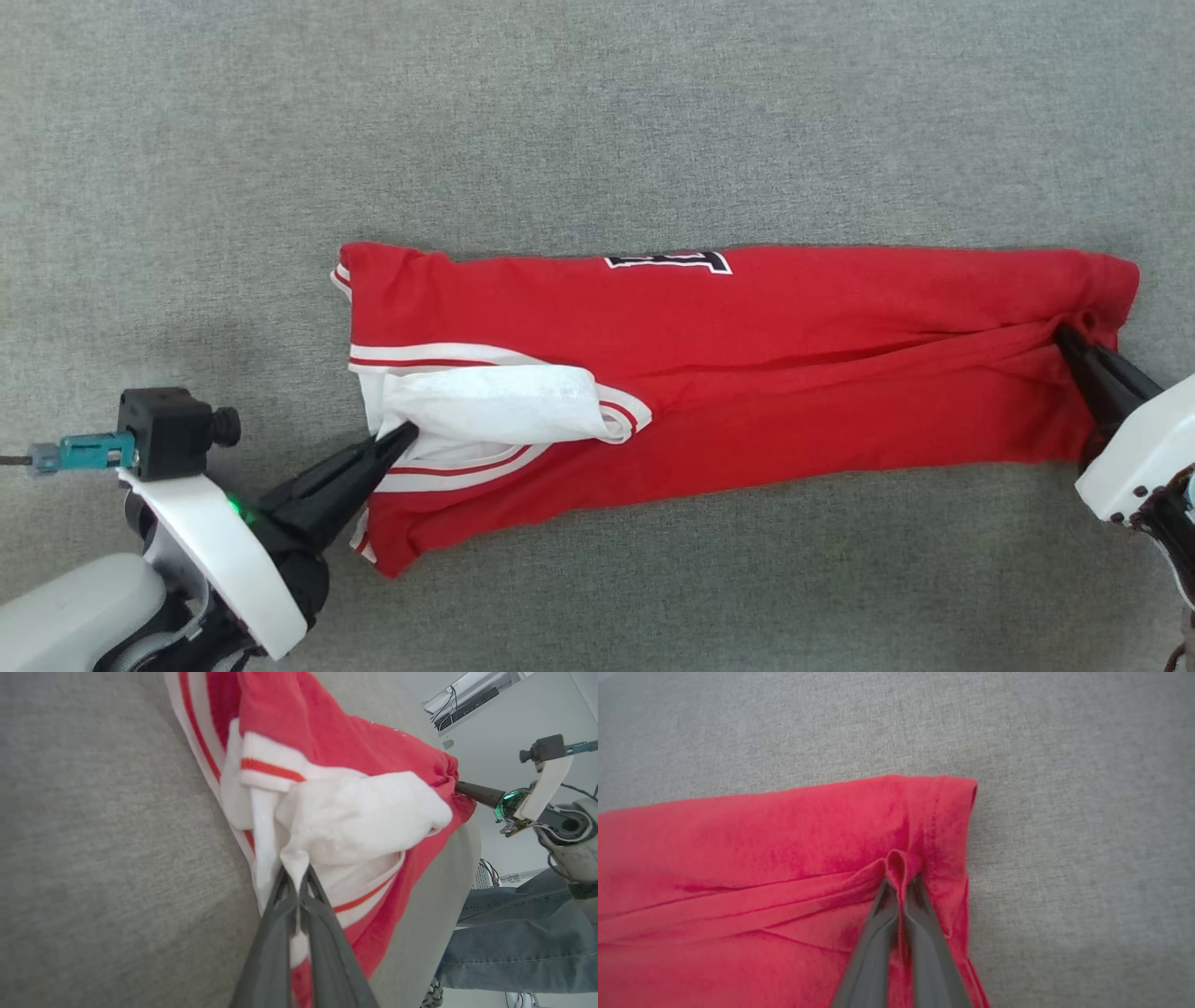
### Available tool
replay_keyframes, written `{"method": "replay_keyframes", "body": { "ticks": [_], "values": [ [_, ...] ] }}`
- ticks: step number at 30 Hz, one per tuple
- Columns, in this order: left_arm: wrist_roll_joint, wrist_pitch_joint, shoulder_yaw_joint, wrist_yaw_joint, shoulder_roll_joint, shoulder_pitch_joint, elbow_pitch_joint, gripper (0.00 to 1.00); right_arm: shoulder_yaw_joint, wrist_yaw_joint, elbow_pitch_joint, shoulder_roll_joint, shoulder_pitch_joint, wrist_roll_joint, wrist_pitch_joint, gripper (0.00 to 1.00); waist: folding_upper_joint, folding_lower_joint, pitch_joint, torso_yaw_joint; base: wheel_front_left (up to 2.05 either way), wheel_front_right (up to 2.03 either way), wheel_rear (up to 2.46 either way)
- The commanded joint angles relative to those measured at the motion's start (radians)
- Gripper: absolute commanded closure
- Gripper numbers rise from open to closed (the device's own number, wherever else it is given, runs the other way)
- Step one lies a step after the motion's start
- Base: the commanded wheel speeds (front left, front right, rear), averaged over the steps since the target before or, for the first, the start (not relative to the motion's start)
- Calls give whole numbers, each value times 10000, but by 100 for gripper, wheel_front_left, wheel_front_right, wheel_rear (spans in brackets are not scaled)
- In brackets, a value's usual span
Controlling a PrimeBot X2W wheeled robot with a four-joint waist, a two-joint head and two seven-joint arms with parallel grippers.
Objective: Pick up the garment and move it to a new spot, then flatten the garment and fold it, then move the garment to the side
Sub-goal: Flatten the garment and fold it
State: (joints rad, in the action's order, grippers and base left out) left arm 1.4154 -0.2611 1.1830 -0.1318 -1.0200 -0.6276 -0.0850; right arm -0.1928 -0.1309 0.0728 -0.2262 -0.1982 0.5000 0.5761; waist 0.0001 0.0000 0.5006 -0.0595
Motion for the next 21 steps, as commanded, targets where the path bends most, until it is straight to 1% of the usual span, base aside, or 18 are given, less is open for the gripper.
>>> {"method": "replay_keyframes", "body": {
  "ticks": [1, 2, 3, 6, 9, 12, 17, 21],
  "values": [
    [-194, -47, -73, 24, 83, -6, 171, 52, 23, 4, -131, -1, 90, -52, -15, 0, -1, 0, -47, 29, 0, 0, 0],
    [-250, -47, -204, 24, 138, 61, 220, 13, -40, 4, -87, -59, 193, 8, 13, 0, -1, 0, -79, 62, 0, 0, 0],
    [-278, -47, -386, 24, 220, 151, 248, 0, -142, 8, -6, -117, 306, 70, 50, 0, -1, 0, -115, 112, 0, 0, 0],
    [-413, -47, -1060, 24, 485, 511, 360, 0, -636, 5, 350, -223, 493, 278, 133, 0, -1, 0, -208, 285, 0, 0, 0],
    [-739, -48, -2141, 24, 1048, 1053, 779, 0, -1232, 4, 478, -238, 660, 192, 345, 0, -1, 0, -291, 568, 0, 0, 0],
    [-1295, -48, -3411, 24, 1917, 1721, 1490, 0, -1623, 4, 217, -51, 566, 231, 686, 0, -1, 0, -359, 869, 0, 0, 0],
    [-2569, -48, -5393, 24, 3574, 2695, 2353, 0, -1891, 2, -869, 148, 213, 243, 1219, 0, -1, 0, -491, 1379, 0, 0, 0],
    [-4116, -48, -6715, 24, 4585, 3206, 2758, 0, -1865, -1, -1649, 272, 20, 188, 1499, 0, -1, 0, -639, 1754, 0, 0, 0]
  ]
}}
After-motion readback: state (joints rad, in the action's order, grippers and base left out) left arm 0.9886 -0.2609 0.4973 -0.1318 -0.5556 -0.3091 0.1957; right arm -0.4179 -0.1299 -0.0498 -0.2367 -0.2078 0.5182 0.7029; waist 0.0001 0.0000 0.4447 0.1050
